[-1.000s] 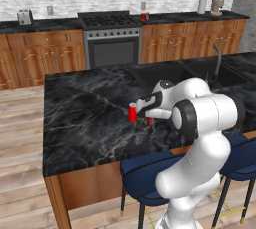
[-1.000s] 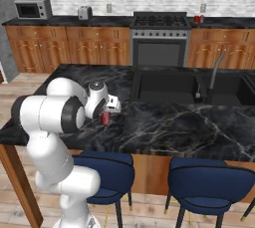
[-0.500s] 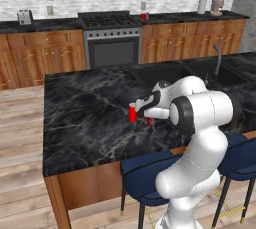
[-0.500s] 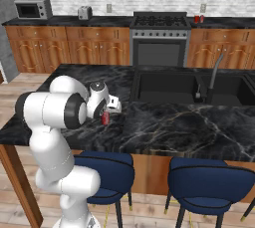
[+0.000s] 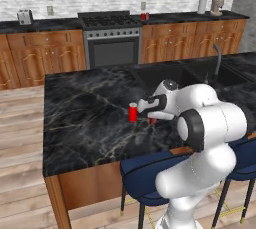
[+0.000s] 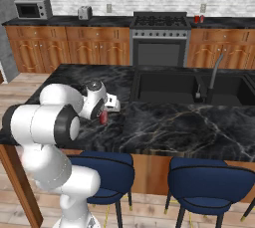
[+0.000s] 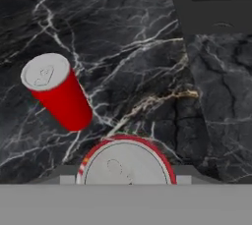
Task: Four empty soda cans are scattered around the kitchen. Gather all the cans and cluster them next to the stove for recycling.
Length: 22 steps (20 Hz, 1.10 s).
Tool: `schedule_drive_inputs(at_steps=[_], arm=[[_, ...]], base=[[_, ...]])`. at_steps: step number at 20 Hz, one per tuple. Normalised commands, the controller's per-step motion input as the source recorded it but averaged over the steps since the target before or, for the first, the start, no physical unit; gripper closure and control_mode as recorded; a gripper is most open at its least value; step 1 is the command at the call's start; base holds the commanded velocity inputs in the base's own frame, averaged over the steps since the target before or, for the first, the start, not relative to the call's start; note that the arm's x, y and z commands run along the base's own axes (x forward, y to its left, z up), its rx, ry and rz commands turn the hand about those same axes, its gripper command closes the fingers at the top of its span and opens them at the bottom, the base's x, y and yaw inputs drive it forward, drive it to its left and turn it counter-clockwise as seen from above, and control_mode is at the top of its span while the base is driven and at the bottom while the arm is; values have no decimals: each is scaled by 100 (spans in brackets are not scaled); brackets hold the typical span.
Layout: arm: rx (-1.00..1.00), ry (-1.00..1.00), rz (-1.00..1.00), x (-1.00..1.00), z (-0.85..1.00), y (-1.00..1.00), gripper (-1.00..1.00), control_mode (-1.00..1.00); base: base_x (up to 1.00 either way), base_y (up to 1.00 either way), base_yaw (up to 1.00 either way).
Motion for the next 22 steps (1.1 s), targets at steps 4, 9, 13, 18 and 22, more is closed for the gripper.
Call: schedule_drive_inputs(at_steps=[4,9,13,18,22], arm=[[1,0,0,-61,84,-5,100,-100],[2,0,0,-87,96,-19,100,-100],[0,0,0,-100,92,-26,100,-100],[0,-8,0,-100,78,-3,100,-100],[0,-18,0,-100,72,0,100,-100]], base=[[0,0,0],[0,0,0],[0,0,0],[0,0,0],[0,0,0]])
